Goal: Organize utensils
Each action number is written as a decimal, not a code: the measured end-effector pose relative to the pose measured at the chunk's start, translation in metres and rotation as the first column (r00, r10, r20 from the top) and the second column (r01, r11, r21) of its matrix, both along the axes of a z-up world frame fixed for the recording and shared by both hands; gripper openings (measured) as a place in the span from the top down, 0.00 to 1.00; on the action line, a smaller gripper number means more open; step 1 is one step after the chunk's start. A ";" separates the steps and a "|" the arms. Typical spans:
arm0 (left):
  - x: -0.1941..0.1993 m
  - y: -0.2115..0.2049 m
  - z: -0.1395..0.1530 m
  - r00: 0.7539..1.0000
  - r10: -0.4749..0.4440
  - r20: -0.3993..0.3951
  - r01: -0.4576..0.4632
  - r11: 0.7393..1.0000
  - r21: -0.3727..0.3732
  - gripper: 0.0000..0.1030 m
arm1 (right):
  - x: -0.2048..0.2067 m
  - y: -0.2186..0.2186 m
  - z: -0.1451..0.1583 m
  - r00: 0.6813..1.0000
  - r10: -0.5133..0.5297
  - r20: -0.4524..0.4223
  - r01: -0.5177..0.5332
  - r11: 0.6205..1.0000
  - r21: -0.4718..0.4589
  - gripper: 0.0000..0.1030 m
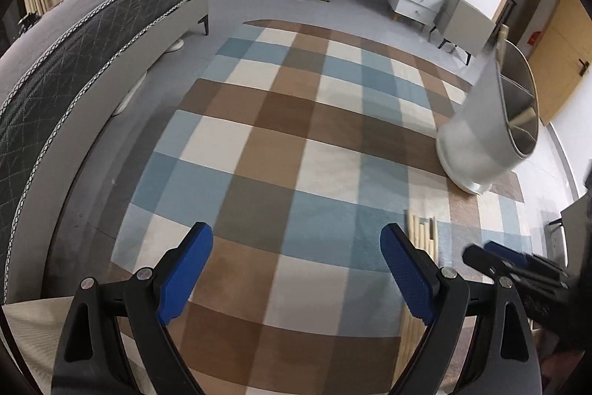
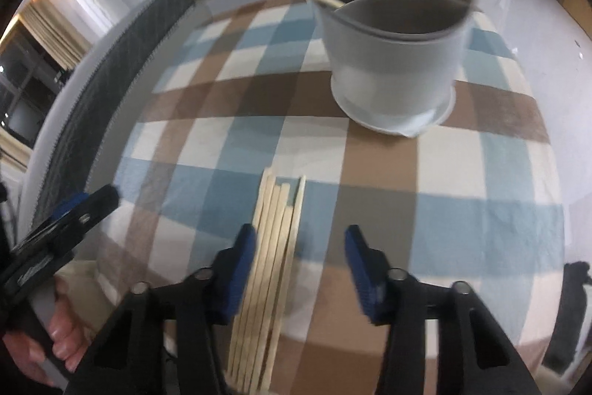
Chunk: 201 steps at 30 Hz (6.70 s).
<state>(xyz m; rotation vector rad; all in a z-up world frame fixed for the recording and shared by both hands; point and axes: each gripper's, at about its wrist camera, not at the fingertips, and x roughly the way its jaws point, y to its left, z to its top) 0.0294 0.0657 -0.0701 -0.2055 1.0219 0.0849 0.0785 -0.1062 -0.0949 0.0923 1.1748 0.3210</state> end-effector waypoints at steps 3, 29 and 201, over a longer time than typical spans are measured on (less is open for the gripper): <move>0.001 0.010 -0.002 1.000 0.021 -0.017 -0.022 0.999 -0.026 0.14 | 0.019 0.014 -0.011 0.998 0.022 -0.059 -0.026 0.997 -0.074 0.66; 0.008 0.028 -0.018 0.986 0.067 -0.150 -0.071 0.997 -0.022 0.14 | 0.013 0.020 -0.024 0.999 0.003 -0.043 -0.012 0.976 -0.215 0.96; 0.116 -0.028 -0.018 0.978 -0.042 -0.204 0.019 0.993 -0.117 0.99 | -0.055 -0.092 0.105 0.906 -0.189 0.379 0.066 0.947 0.314 0.96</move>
